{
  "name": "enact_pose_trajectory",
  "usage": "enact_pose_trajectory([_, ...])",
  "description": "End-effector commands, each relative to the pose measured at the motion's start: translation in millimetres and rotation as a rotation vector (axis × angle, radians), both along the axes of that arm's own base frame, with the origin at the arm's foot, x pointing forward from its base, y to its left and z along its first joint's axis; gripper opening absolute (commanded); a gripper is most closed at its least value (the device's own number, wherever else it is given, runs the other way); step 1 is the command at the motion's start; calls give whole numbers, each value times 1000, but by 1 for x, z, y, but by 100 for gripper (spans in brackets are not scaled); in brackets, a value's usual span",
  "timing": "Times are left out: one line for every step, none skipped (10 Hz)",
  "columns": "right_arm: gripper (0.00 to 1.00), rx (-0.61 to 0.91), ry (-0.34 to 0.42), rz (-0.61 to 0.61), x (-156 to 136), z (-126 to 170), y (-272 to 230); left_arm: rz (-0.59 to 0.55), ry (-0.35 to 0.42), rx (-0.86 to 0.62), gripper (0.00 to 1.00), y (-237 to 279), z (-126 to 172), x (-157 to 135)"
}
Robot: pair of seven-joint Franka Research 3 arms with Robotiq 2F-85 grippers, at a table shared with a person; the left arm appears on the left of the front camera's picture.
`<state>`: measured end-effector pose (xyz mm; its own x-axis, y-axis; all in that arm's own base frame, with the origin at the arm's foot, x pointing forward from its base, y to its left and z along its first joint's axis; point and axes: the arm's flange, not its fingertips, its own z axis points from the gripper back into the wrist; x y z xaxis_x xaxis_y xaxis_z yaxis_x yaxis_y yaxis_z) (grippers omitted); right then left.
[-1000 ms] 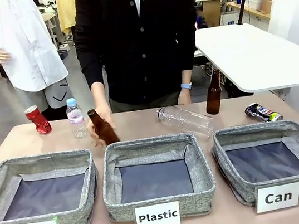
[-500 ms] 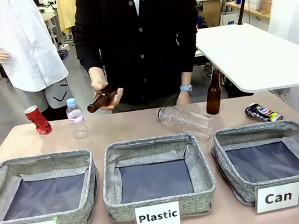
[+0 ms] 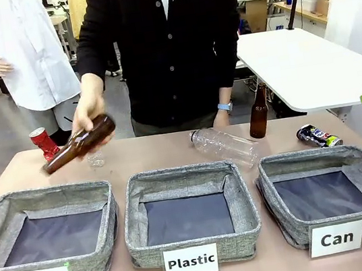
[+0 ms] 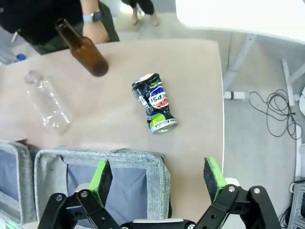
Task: Sort the can waste into the basket.
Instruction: Pick up the can waste from the table and place it in the right Fabric basket.
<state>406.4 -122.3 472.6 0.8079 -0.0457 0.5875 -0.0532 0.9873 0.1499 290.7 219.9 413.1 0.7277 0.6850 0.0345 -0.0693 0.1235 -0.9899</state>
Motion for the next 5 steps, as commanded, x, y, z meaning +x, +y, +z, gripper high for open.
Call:
enact_pose_trajectory([100,4,17,-11,-8,3,4,-12,-14,4,100,0,1,-4])
enact_pose_trajectory([100,0,0,0,0,0,0,-12,-14,4,100,0,1,-4])
enact_pose_trajectory([100,-152,69,60,23,1,11,-12,-14,4,100,0,1,-4])
enact_pose_trajectory([100,-227,124,236,59,3,21,-12,-14,4,100,0,1,-4])
enact_pose_trajectory([100,-293,193,359,87,1,23,-12,-14,4,100,0,1,-4])
